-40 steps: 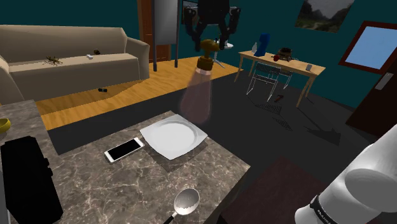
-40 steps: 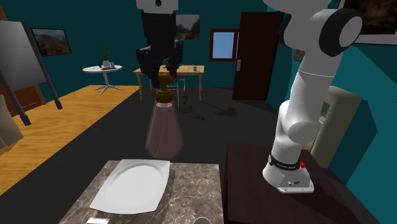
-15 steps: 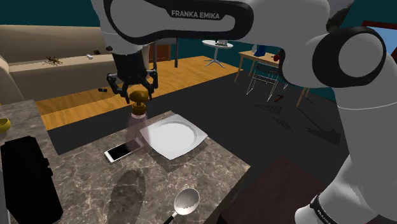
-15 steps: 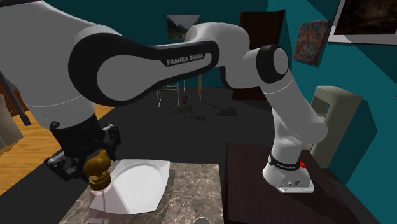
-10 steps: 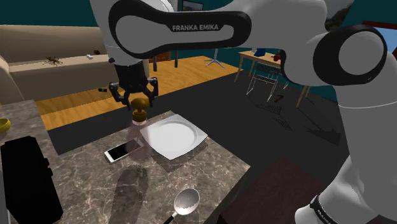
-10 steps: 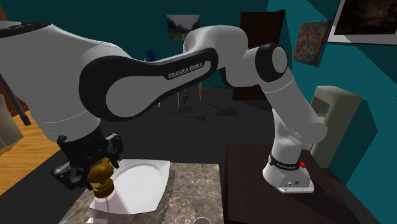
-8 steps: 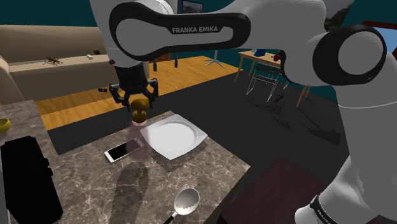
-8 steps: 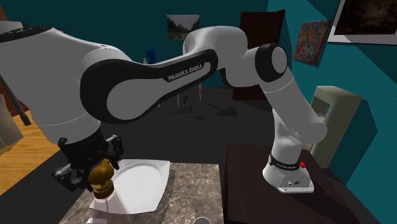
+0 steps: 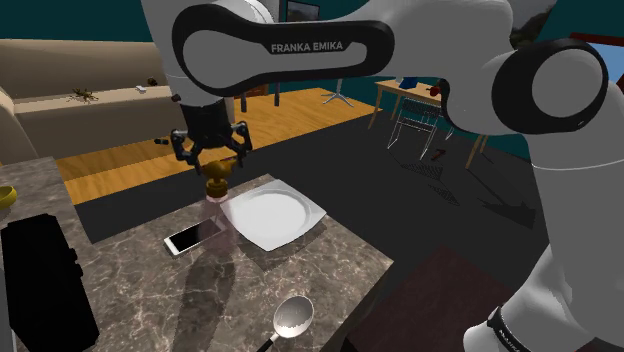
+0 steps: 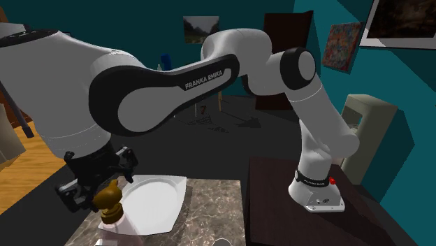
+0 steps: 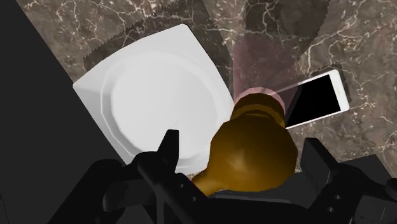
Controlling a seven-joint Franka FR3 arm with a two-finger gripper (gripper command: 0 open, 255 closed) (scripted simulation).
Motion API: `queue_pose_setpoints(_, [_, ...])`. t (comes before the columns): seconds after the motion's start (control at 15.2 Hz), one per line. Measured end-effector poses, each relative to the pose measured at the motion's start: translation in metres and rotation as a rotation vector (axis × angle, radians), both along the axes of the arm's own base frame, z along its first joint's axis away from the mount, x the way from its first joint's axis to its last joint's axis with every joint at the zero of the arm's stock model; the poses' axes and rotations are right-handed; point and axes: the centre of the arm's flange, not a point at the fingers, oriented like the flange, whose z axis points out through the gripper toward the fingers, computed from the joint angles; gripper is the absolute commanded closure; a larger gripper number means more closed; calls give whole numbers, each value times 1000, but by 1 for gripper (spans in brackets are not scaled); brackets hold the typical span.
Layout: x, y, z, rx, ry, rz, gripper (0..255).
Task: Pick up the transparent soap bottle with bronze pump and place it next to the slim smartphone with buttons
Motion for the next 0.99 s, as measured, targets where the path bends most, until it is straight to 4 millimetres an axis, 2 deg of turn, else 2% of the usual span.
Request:
queue_pose_setpoints(0.26, [0,0,0,0,0,0,0])
queue_pose_setpoints(0.59, [-3,7,44,1,-1,1,0])
queue_pose_setpoints(0.99, [-3,8,49,0,0,0,0])
